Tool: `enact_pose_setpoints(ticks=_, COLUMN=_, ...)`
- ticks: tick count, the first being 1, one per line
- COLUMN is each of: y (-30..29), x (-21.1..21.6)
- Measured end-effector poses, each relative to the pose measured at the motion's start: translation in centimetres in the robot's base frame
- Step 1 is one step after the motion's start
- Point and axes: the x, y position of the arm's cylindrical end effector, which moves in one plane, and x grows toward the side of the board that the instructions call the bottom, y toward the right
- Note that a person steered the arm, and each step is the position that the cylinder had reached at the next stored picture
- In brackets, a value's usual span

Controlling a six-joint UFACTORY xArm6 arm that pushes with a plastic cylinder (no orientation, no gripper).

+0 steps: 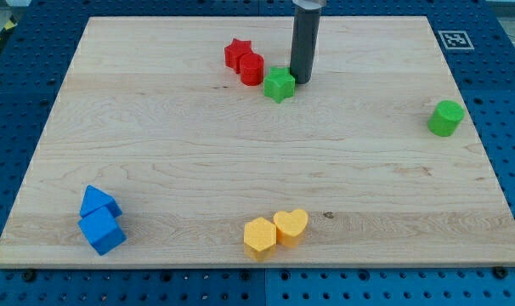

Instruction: Slide the green circle to the bottom right of the green star

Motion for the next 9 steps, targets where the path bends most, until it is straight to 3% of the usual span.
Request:
enact_pose_setpoints(ticks=2, y=-4.1, x=0.0)
enact_pose_setpoints(ticks=3, y=-1.5, x=0.0)
enact_pose_setpoints(ticks=6, y=24.3, x=1.6)
enact_pose_setpoints(ticks=7, y=28.4, x=3.1)
enact_pose_setpoints(ticks=9, y=25.5, x=9.9)
